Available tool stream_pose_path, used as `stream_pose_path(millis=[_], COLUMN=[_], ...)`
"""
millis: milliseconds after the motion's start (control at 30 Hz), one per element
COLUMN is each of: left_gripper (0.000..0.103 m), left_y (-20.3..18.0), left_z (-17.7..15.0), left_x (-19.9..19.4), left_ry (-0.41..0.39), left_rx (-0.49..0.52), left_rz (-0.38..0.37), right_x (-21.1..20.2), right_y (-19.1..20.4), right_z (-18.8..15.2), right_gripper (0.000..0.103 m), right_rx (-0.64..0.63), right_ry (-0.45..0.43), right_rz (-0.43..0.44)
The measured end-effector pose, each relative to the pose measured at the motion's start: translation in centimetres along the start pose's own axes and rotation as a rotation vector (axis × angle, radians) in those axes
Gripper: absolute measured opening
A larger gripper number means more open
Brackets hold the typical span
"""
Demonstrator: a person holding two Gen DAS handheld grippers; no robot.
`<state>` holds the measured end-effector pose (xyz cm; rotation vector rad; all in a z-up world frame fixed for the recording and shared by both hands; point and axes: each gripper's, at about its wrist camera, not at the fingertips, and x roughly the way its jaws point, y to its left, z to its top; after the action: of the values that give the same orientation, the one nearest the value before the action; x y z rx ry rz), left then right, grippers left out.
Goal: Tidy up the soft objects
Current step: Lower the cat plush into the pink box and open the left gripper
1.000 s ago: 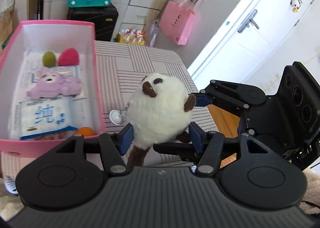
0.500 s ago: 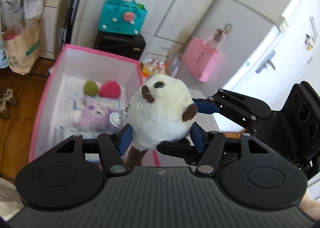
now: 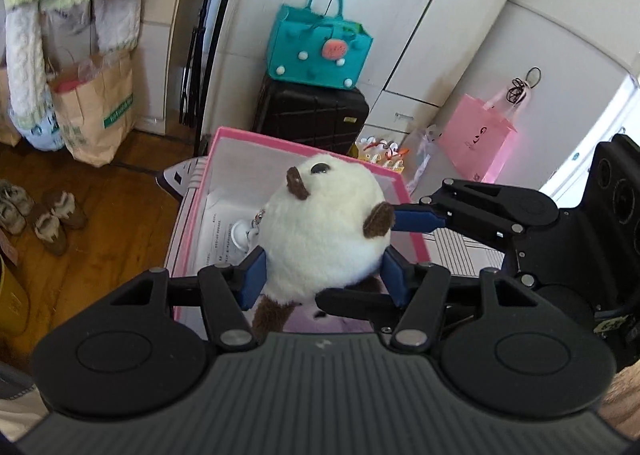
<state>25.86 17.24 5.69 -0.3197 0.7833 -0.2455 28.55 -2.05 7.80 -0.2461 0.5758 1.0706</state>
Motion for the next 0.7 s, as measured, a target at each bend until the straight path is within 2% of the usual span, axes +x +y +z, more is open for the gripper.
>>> stream_pose_path(millis=[100,300,400,533,600,700], left_gripper=[0.058,0.058,0.057,0.053,0.047,0.045], left_y=[1.0,1.9,2.2,2.5,2.2,1.5], left_z=[0.1,0.5,0.5,0.5,0.5,0.2], left_x=[1.1,3.0,3.5,3.8,3.8,3.1], left_ry=[0.016,0.030,0.031,0.022,0.010,-0.019], left_rx=[-0.006,-0.012,-0.026,-0.041,-0.030,-0.007], left_rz=[-0.003,0.057,0.082,0.119,0.150,0.158], right_x=[1.7,4.5,5.6,6.5,6.7,7.1], right_y=[-1.2,-3.0,-3.1,-3.8,-4.1,-3.8], right_z=[0.4,0.7,0.9,0.8,0.8,0.8], right_gripper=[0.068,0.068,0.067,0.067,0.067,0.067], right_rx=[-0.013,0.070,0.046,0.043,0.048,0.010], right_ry=[0.035,0.110,0.152,0.164,0.162,0.159], right_rz=[0.016,0.039,0.033,0.034,0.024,-0.037])
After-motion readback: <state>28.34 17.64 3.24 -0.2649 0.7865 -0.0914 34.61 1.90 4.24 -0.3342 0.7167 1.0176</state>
